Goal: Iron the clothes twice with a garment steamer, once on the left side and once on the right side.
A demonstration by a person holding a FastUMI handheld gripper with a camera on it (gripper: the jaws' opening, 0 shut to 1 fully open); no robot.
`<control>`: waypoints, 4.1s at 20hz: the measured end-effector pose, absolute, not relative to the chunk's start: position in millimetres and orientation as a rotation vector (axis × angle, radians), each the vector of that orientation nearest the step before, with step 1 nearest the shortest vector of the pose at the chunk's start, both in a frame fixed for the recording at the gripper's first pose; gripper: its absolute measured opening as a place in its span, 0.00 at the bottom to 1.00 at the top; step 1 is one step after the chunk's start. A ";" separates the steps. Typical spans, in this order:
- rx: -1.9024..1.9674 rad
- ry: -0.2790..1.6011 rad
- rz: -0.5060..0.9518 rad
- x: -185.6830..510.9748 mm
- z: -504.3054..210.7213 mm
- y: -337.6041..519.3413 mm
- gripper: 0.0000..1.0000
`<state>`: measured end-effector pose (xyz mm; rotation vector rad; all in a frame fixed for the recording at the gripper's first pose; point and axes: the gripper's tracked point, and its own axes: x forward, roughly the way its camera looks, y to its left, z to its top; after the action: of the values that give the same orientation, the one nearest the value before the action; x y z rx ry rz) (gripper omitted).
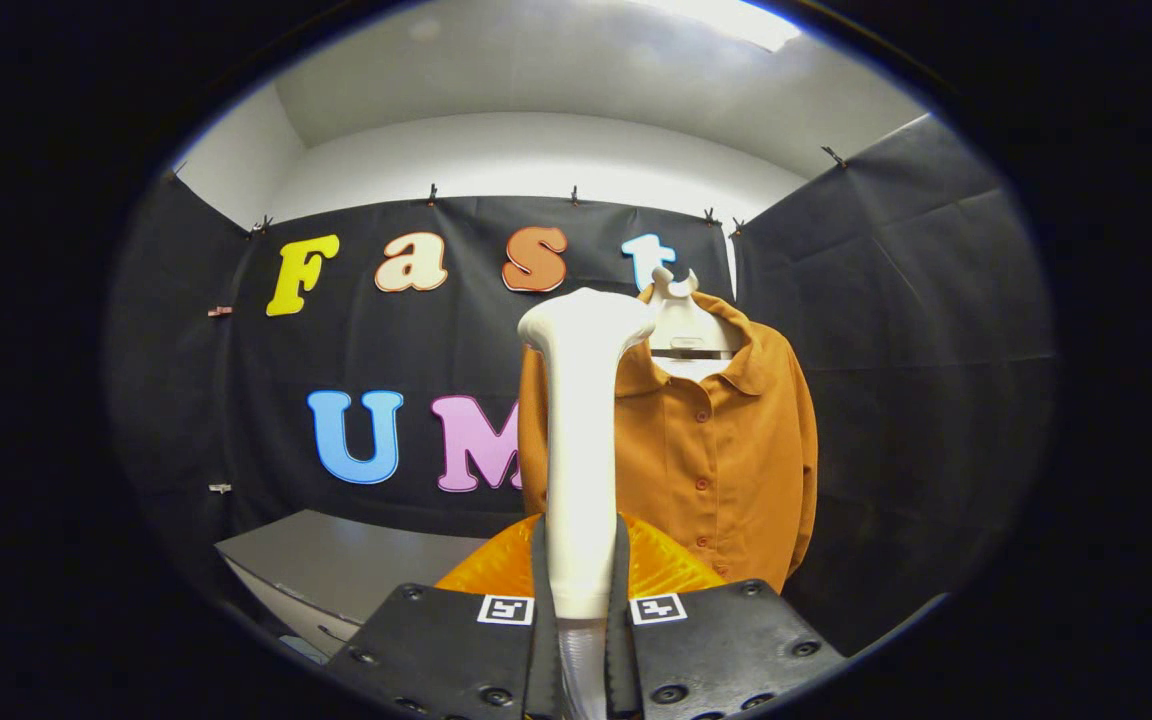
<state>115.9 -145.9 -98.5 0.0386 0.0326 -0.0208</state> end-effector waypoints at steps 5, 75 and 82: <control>0.034 0.040 -0.020 139.6 -121.0 -167.6 0.20; 0.056 0.013 -0.057 93.0 -75.1 -244.3 0.20; 0.090 0.018 -0.095 136.4 -99.5 -298.5 0.20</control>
<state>136.4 -298.5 -99.5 0.0898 0.0178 -0.0945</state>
